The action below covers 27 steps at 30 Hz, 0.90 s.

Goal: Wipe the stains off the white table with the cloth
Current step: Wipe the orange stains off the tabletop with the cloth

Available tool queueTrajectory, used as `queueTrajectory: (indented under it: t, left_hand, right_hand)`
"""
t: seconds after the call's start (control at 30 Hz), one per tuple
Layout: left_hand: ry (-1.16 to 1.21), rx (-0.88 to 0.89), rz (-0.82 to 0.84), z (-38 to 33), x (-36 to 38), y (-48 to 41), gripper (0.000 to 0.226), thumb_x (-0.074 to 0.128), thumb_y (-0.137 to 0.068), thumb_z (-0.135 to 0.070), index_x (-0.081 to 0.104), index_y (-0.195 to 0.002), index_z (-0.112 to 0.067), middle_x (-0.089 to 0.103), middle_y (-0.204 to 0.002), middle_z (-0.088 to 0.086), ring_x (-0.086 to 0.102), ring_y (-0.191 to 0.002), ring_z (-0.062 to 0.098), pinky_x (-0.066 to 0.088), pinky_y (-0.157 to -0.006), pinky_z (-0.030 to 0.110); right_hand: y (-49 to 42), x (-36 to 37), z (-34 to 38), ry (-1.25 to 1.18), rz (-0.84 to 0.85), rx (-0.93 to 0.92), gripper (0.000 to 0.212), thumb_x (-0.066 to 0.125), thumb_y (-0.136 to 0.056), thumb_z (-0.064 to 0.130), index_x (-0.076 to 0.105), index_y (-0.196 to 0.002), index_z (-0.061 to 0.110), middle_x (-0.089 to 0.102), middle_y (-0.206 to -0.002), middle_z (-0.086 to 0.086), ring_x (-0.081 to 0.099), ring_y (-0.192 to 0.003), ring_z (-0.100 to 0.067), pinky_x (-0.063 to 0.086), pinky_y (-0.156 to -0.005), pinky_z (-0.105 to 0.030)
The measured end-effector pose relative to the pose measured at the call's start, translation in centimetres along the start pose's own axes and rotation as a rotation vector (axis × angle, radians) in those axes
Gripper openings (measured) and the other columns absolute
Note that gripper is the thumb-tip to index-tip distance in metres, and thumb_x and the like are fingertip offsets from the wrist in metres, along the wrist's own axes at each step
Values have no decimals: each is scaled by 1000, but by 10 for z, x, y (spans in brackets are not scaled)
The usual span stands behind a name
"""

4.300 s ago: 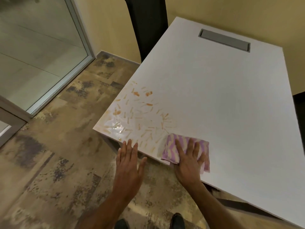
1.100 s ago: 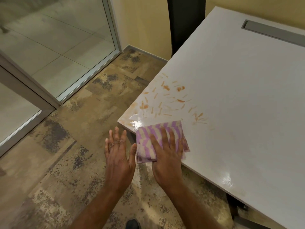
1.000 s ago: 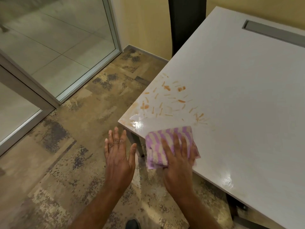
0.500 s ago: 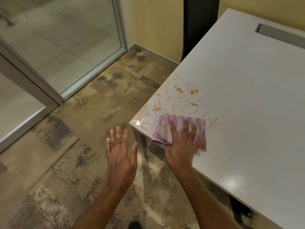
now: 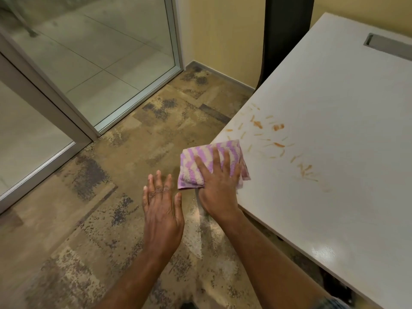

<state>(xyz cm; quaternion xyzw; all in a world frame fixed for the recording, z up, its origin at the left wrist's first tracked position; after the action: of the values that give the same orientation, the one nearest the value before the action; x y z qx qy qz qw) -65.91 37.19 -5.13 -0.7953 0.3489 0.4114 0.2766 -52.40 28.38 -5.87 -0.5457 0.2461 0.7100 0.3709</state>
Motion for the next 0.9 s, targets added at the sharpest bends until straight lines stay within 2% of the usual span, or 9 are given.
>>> queueTrajectory:
  t: [0.17,0.37,0.47,0.57,0.6,0.67,0.73,0.8,0.9]
  left_hand:
    - [-11,-6,7,-4,-1,6,56,30,-107,-35,29,-158,-15,10,-170,4,-4,-158,13,-2,-129,37]
    - [-3,-7,38,-16,3,8,57,30,-107,-36,26,-160,-16,8,-171,3,-7,-158,12,-3,-129,38]
    - [24,-11,45,-21,4,6,56,29,-107,-36,25,-160,-17,6,-171,1,-8,-158,10,-1,-129,40]
    - [49,-10,46,-25,3,3,56,29,-107,-35,25,-160,-17,6,-171,1,-9,-158,9,0,-129,42]
    - [55,-11,48,-25,2,2,56,29,-107,-36,25,-160,-17,5,-171,0,-9,-157,9,0,-129,43]
    - [63,-14,54,-24,1,0,56,28,-107,-36,24,-160,-18,4,-171,-1,-10,-157,8,-1,-129,43]
    - [67,-16,56,-21,1,-3,56,28,-107,-37,25,-160,-18,4,-172,-1,-10,-157,9,0,-129,44]
    - [62,-14,62,-19,1,-7,57,27,-107,-38,24,-160,-19,3,-172,-1,-11,-157,9,-1,-129,43]
    - [57,0,66,-15,3,-12,57,29,-107,-39,23,-161,-19,3,-172,-1,-11,-157,9,-1,-129,41]
  right_hand:
    - [27,-5,-17,-29,13,-93,87,64,-82,23,27,-159,37,6,-173,-7,-5,-158,-34,17,-120,-66]
    - [94,-17,-55,-39,-50,-25,82,61,-84,25,31,-159,35,7,-173,-2,-4,-159,-30,14,-123,-63]
    - [124,-26,-81,-16,-70,59,85,72,-81,31,35,-158,34,7,-173,0,-1,-159,-29,13,-122,-64]
    - [137,-34,-96,-42,-121,162,70,49,-88,47,39,-156,33,15,-171,-3,7,-159,-30,16,-121,-65]
    - [135,-34,-96,-52,-125,207,70,42,-87,51,39,-156,34,16,-171,-3,8,-159,-31,15,-121,-65]
    - [122,-32,-90,-64,-115,304,76,36,-82,46,34,-158,36,12,-172,-3,4,-159,-32,12,-120,-68]
    - [103,-27,-82,-83,-106,391,82,42,-79,36,27,-160,39,6,-173,-1,-2,-159,-32,8,-118,-70]
    - [82,-24,-76,-68,-97,415,90,61,-80,27,22,-160,40,4,-173,-3,-5,-158,-34,6,-117,-70]
    - [49,-21,-70,-23,-72,394,92,71,-84,34,21,-161,39,3,-173,-8,-5,-158,-37,6,-117,-70]
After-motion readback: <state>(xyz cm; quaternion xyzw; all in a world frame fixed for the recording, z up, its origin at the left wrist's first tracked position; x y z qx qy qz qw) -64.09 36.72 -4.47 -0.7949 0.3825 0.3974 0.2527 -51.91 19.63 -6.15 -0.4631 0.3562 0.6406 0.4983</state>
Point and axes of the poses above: each hand's wrist, its own y-axis away from the middle knuckle, its own x-axis out of the palm, z = x × y, the point moved 2 cm from there along -y, towards the middle knuckle
